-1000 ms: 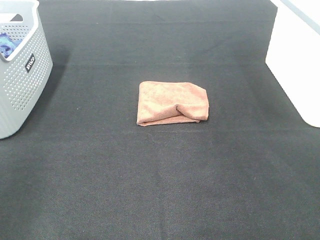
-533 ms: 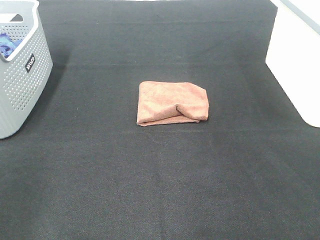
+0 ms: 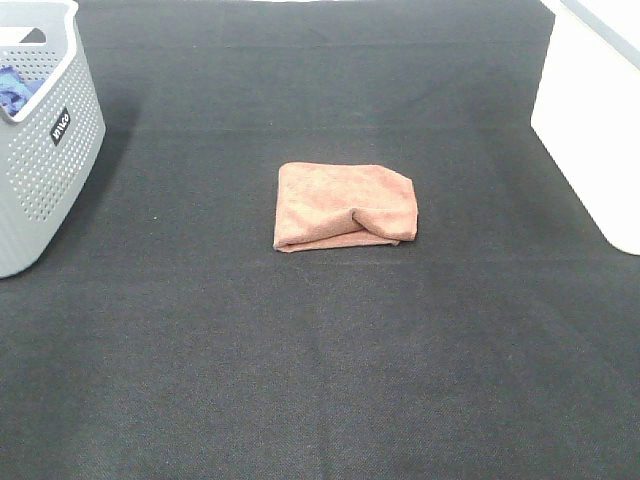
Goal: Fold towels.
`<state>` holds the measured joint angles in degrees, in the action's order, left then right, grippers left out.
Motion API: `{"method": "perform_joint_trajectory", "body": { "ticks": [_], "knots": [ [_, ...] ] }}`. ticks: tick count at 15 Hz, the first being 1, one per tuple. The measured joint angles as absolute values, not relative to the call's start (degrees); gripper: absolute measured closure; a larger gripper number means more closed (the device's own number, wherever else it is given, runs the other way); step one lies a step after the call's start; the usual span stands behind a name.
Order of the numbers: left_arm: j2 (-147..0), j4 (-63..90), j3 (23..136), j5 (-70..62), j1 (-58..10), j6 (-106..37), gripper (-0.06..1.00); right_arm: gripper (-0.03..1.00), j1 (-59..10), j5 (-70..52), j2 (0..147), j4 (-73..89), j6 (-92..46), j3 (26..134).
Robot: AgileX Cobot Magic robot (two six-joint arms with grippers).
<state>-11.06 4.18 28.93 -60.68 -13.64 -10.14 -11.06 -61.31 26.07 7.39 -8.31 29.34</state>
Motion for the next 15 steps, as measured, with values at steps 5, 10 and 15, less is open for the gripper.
{"method": "perform_joint_trajectory", "body": {
  "ticks": [5,10,15],
  "knots": [
    [-11.06,4.18,28.93,-60.68,-12.72,-10.14,0.25,0.12,-10.08,-61.31,24.64,7.62,-8.31,29.34],
    [-5.27,4.18,28.93,-60.62,0.0,-10.14,0.25,0.12,0.29,-61.31,11.46,7.91,-8.31,29.34],
    [0.23,4.18,28.93,-60.68,0.52,-10.2,0.25,0.12,0.52,-61.31,0.11,8.31,-8.31,29.34]
  ]
}}
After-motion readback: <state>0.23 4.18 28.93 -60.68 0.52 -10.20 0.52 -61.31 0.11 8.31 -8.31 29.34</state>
